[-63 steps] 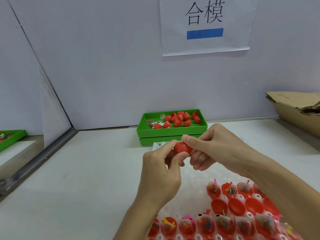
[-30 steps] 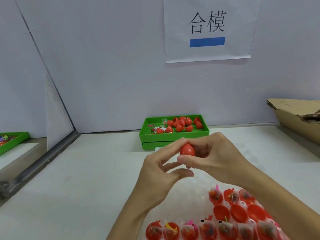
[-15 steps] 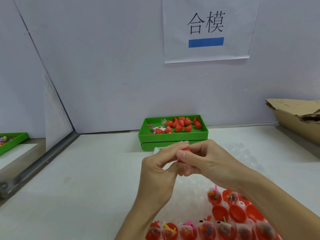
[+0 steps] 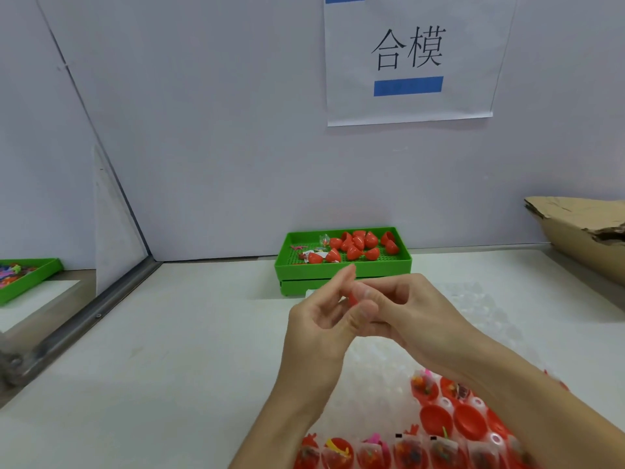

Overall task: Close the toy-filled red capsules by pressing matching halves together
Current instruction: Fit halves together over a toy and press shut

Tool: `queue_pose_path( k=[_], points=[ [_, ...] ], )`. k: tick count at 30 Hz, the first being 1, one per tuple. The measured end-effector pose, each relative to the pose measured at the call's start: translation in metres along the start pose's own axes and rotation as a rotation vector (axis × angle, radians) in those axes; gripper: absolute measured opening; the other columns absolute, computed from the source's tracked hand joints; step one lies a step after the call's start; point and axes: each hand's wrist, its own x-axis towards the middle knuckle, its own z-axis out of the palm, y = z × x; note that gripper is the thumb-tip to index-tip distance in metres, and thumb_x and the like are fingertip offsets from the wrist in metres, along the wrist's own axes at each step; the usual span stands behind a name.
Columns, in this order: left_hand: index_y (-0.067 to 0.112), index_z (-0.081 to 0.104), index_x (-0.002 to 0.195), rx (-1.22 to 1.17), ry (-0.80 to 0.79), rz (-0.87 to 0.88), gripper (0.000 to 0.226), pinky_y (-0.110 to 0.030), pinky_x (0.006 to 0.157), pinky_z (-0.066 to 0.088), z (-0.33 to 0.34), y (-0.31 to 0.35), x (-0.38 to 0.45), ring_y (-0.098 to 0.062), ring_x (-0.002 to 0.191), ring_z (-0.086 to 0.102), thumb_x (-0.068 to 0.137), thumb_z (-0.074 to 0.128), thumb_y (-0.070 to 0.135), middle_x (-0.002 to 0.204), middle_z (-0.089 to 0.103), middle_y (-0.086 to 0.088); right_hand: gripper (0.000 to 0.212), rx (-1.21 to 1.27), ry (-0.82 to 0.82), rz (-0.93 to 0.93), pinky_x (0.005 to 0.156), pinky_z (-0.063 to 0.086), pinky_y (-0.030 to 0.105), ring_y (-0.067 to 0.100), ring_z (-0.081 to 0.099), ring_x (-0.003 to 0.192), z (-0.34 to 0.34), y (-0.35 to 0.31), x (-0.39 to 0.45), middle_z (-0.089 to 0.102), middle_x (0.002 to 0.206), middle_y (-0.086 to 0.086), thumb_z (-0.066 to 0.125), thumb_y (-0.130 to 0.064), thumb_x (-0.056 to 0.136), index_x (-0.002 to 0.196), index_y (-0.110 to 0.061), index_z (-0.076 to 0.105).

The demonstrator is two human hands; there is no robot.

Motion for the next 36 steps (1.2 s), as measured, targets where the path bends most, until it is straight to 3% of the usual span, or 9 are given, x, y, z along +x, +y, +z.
queue_pose_path(
  k=[4, 6, 10, 14, 19, 23, 25, 30, 36],
  points=[
    [0.025, 0.074, 0.109, -0.008, 0.134, 0.045, 0.040, -0.044, 0.092, 0.057, 0.005, -0.006, 0.000, -0.019, 0.105, 0.071, 0.072, 0.074, 0.042, 0.107, 0.076, -0.002, 0.031, -0.100, 0.023, -0.022, 0.087, 0.060, 0.038, 0.025, 0.074, 0.098, 0.005, 0.002, -0.001, 0.078, 0.101, 0.008, 0.058, -0.033, 0.094, 0.107, -0.014, 0.077],
    [0.028, 0.076, 0.103, 0.021, 0.149, 0.080, 0.027, -0.041, 0.088, 0.059, 0.007, -0.009, -0.001, -0.020, 0.102, 0.072, 0.077, 0.070, 0.035, 0.103, 0.077, -0.002, 0.024, -0.126, 0.046, -0.027, 0.082, 0.061, 0.032, 0.021, 0.075, 0.092, 0.007, 0.003, -0.001, 0.078, 0.095, 0.005, 0.057, -0.029, 0.097, 0.102, -0.019, 0.079],
    [0.024, 0.076, 0.102, 0.037, 0.190, 0.097, 0.026, -0.034, 0.081, 0.061, 0.009, -0.009, -0.003, -0.019, 0.097, 0.074, 0.079, 0.067, 0.031, 0.098, 0.078, 0.000, 0.025, -0.185, 0.069, -0.044, 0.073, 0.059, 0.026, 0.012, 0.073, 0.077, 0.008, 0.005, -0.002, 0.078, 0.083, -0.001, 0.057, -0.023, 0.100, 0.092, -0.030, 0.080],
    [0.021, 0.076, 0.103, 0.034, 0.198, 0.103, 0.027, -0.029, 0.078, 0.061, 0.011, -0.007, -0.004, -0.018, 0.096, 0.074, 0.079, 0.067, 0.030, 0.096, 0.078, 0.000, 0.023, -0.190, 0.079, -0.047, 0.073, 0.058, 0.026, 0.011, 0.071, 0.074, 0.007, 0.007, -0.002, 0.077, 0.081, 0.000, 0.059, -0.022, 0.100, 0.092, -0.026, 0.080],
    [0.022, 0.074, 0.109, 0.049, 0.128, 0.107, 0.037, -0.027, 0.088, 0.058, 0.006, -0.001, -0.003, -0.012, 0.105, 0.071, 0.074, 0.072, 0.033, 0.104, 0.077, 0.004, 0.030, 0.046, -0.018, -0.007, 0.083, 0.058, 0.032, 0.024, 0.073, 0.095, 0.000, 0.004, 0.000, 0.076, 0.099, 0.011, 0.064, -0.028, 0.089, 0.105, -0.006, 0.076],
    [0.020, 0.065, 0.127, 0.053, 0.022, 0.106, 0.059, -0.021, 0.090, 0.054, -0.003, 0.004, -0.001, -0.012, 0.114, 0.066, 0.070, 0.079, 0.023, 0.114, 0.073, -0.002, 0.038, 0.456, -0.085, 0.123, 0.084, 0.059, 0.034, 0.026, 0.070, 0.088, -0.001, -0.004, -0.001, 0.069, 0.099, 0.021, 0.053, -0.028, 0.096, 0.105, 0.004, 0.071],
    [0.020, 0.067, 0.124, 0.101, 0.030, 0.122, 0.051, -0.019, 0.087, 0.053, -0.003, 0.004, -0.001, -0.015, 0.109, 0.068, 0.075, 0.080, 0.017, 0.110, 0.074, -0.007, 0.042, 0.570, -0.095, 0.199, 0.090, 0.058, 0.038, 0.029, 0.069, 0.087, -0.002, -0.005, -0.002, 0.068, 0.100, 0.024, 0.051, -0.031, 0.095, 0.108, 0.005, 0.069],
    [0.021, 0.071, 0.107, 0.158, 0.076, 0.141, 0.030, -0.022, 0.081, 0.056, 0.000, 0.001, 0.000, -0.019, 0.099, 0.071, 0.077, 0.074, 0.020, 0.099, 0.075, 0.000, 0.045, 0.590, -0.086, 0.289, 0.094, 0.057, 0.042, 0.032, 0.069, 0.093, 0.002, -0.006, -0.004, 0.068, 0.103, 0.025, 0.053, -0.038, 0.091, 0.101, 0.000, 0.075],
    [0.021, 0.070, 0.103, 0.183, 0.093, 0.173, 0.024, -0.018, 0.081, 0.054, -0.002, 0.000, 0.001, -0.012, 0.102, 0.069, 0.082, 0.078, 0.012, 0.099, 0.074, 0.005, 0.059, 0.523, -0.076, 0.346, 0.093, 0.056, 0.043, 0.034, 0.069, 0.101, -0.001, -0.005, -0.001, 0.069, 0.109, 0.026, 0.051, -0.050, 0.092, 0.113, 0.001, 0.070]
  ],
)
